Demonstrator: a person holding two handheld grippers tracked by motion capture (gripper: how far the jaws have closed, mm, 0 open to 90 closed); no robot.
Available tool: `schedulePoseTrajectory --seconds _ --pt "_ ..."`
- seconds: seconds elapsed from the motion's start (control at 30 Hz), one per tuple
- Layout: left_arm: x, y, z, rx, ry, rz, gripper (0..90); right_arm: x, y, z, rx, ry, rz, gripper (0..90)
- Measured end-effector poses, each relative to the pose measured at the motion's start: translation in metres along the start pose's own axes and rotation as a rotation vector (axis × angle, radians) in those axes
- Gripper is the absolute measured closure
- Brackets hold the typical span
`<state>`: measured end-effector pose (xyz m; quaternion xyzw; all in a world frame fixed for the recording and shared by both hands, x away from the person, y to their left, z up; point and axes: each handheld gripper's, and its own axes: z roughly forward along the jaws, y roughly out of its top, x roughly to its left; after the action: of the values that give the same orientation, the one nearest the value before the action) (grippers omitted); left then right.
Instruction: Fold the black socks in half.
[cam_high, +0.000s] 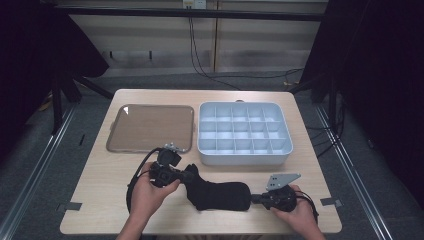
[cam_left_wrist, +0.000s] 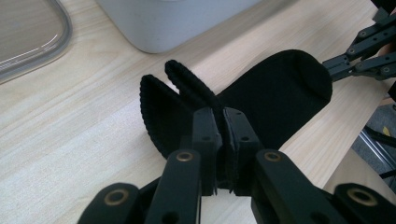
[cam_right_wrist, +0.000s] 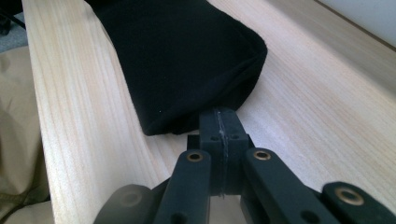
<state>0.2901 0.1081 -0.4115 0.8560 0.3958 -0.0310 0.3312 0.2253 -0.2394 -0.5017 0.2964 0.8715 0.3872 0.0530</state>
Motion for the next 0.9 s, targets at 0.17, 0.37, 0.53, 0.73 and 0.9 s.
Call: schedulePoseTrajectory --seconds 0.17,0.37,0.53,0.73,0.9 --pt "-0.003 0.004 0.001 0.002 -0.006 0.005 84.1 0.001 0.001 0.001 -0.002 -0.003 0.001 90.0" --pt "-0.007 0.011 -0.002 -0.007 -0.010 0.012 84.1 0.001 0.002 0.003 -0.005 -0.002 0.007 90.0" --pt "-0.011 0.014 -0.002 -0.011 -0.012 0.016 84.1 0.003 0.004 0.006 -0.008 0.008 0.017 90.0" --pt "-0.016 0.017 0.000 -0.006 -0.020 0.024 84.2 0.006 0.007 0.009 -0.003 0.004 0.012 90.0" --pt "-0.021 0.020 0.002 -0.002 -0.030 0.036 84.2 0.008 0.009 0.011 0.000 0.009 0.013 90.0"
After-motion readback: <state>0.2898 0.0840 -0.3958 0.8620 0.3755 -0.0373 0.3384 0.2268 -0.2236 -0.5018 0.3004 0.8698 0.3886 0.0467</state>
